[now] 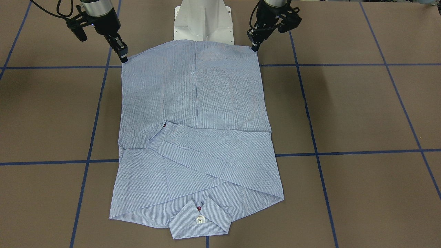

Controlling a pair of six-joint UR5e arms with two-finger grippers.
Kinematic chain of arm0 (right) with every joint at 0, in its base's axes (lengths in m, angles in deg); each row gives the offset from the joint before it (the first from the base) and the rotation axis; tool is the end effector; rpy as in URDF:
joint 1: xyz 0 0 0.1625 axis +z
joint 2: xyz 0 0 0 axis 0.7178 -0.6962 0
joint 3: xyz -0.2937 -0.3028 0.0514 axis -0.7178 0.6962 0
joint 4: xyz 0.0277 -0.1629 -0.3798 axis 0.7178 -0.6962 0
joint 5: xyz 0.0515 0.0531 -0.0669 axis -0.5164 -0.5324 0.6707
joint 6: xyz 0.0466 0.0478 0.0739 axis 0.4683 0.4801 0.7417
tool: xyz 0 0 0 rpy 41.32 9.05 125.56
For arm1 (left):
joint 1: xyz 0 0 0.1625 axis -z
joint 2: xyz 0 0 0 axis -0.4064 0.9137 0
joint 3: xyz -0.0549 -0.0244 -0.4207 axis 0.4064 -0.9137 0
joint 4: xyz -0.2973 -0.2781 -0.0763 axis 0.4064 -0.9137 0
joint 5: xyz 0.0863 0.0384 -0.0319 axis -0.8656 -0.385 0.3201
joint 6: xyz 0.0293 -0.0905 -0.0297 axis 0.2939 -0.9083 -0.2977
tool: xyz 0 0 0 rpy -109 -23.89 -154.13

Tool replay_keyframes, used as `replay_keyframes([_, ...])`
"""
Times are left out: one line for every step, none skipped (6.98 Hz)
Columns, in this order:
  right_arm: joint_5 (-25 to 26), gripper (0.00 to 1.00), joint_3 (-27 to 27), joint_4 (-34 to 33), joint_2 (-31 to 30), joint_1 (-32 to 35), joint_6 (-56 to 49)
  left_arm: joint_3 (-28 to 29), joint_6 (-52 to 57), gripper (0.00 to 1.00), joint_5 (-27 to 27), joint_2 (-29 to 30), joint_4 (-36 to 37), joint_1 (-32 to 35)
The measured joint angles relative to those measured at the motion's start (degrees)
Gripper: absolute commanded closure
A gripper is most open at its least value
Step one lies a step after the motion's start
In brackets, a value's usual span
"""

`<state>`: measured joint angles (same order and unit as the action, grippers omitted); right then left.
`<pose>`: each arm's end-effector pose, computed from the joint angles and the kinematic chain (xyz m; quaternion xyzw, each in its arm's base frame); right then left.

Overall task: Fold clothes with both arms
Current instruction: 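Lift the hem with both grippers and fold it toward the collar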

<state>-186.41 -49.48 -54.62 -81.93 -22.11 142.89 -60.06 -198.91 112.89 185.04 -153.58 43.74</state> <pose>-0.3482 -0.2866 0.3045 -0.1084 -0.4175 0.4502 0.7818 0.3956 -0.2753 0.2292 -0.0545 0.4776 -0.3119 0.8195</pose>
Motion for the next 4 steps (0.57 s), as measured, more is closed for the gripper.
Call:
replay_keyframes([-2.6, 1.00, 1.4, -2.6, 4.1, 5.7, -0.7, 1.4, 2.9, 1.00, 3.3, 2.0, -0.2, 7.3])
replay_keyframes([-3.7, 1.00, 2.5, -5.0, 7.7, 10.9, -1.2, 3.9, 4.9, 1.00, 5.9, 4.1, -0.9, 14.2])
replay_keyframes([-3.8, 1.00, 3.7, -6.1, 10.1, 15.1, -1.3, 6.8, 6.2, 1.00, 8.4, 5.3, -2.8, 19.4])
replay_keyframes([-3.1, 1.00, 6.5, -6.3, 12.9, 18.1, -1.4, 10.5, 6.9, 1.00, 10.3, 6.7, -5.3, 23.0])
